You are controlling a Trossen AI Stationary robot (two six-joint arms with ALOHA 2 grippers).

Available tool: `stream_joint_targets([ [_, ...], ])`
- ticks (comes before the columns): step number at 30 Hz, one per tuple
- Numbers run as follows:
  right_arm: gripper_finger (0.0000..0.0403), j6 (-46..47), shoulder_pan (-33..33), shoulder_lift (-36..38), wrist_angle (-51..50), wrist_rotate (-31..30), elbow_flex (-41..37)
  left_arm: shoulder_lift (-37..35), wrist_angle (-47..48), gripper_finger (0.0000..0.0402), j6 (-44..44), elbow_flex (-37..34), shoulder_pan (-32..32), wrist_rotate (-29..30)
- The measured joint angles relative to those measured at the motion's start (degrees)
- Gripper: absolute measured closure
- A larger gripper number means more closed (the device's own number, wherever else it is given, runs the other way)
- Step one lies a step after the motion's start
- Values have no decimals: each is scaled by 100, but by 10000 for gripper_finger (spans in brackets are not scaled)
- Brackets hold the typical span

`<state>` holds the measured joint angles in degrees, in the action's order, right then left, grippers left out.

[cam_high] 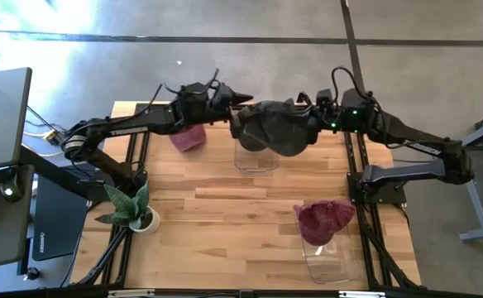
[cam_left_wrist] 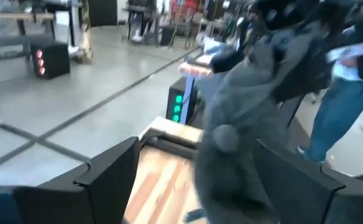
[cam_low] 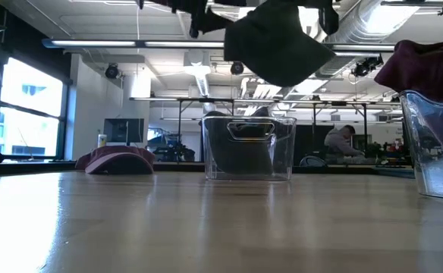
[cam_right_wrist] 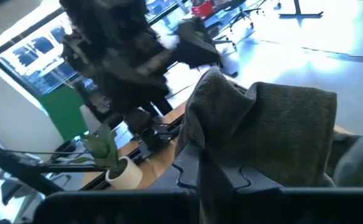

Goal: Pick & Place hat
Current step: Put the black cap into the top transparent bin

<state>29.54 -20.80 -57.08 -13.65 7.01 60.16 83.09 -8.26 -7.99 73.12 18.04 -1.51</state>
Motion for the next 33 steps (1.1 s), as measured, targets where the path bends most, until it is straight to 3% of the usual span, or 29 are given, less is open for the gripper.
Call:
stream_joint_targets([
  [3,400,0,164,-120,149,0,0,89,-183,90,11,31,-4,3],
  [11,398,24,456,-180,284,-215,0,395,-257,111,-392,11,-44,-1782],
  [18,393,46,567,-175,280,-278,0,428,-292,224,-746,11,-39,-2388],
  [25,394,48,686,-175,275,-129,0,428,-637,378,-1144,37,-39,-3961],
  [28,378,50,784,-175,275,7,0,433,-624,388,-1479,221,-32,-4695],
  [33,305,172,887,-93,196,145,0,417,-677,383,-1737,741,-47,-6089],
])
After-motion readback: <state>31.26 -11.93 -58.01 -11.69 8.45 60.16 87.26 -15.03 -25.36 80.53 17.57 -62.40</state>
